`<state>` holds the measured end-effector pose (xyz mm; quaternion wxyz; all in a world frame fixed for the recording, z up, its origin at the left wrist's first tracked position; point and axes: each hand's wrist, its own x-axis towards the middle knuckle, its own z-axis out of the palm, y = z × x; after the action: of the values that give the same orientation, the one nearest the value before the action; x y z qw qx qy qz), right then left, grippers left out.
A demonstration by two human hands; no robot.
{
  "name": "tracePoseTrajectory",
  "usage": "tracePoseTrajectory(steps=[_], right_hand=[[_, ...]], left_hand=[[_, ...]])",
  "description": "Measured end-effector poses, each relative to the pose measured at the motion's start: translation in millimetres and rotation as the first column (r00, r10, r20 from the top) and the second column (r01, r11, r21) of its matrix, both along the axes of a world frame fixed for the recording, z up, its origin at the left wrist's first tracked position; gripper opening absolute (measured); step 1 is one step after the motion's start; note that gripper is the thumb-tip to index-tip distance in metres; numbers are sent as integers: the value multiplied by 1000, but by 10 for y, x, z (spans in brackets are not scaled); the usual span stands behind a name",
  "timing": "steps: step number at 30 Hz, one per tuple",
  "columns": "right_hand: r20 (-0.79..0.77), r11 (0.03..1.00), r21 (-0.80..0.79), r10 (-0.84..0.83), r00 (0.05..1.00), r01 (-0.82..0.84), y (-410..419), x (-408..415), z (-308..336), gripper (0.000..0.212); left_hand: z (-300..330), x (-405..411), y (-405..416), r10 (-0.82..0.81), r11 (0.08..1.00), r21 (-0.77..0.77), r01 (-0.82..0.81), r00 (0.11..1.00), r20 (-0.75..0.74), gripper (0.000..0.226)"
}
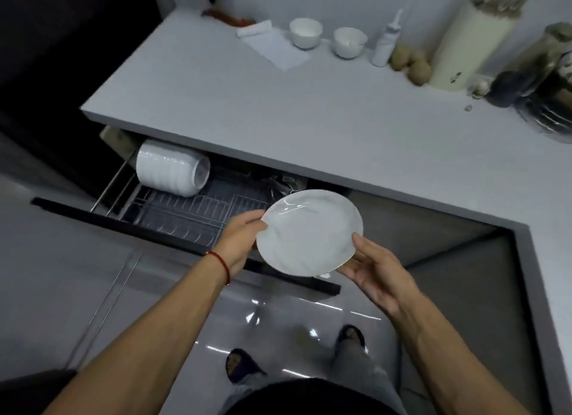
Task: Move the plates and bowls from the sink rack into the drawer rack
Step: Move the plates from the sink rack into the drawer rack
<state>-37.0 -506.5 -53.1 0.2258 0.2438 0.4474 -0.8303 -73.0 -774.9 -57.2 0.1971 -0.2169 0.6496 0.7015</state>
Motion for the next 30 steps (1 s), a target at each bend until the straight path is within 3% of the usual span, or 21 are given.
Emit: tracePoseTrajectory(steps=[4,8,14,21,30], right_hand=[[75,1000,30,3,997,-5,-1009,-372,-117,49],[138,996,75,45,989,-55,-1776,-921,-332,52],[281,962,246,43,959,-115,-2757,-1860,-963,43],[392,945,326,-95,915,-42,-3389,-2422,-1376,48],[308,871,492,-178,935,4,-3829,-2832,-1829,53]], left_hand=[[-131,-194,-837,119,991,-65,-114,991,66,40],[-192,-445,-1470,70,970,-237,-56,996,53,52],[-232,-815,-2185,-8,919,-392,37,997,77,46],[-302,-1397,-2462,-78,904,-393,165,970,229,42],[-502,-1797,-2781,-105,921,-337,195,958,269,39]])
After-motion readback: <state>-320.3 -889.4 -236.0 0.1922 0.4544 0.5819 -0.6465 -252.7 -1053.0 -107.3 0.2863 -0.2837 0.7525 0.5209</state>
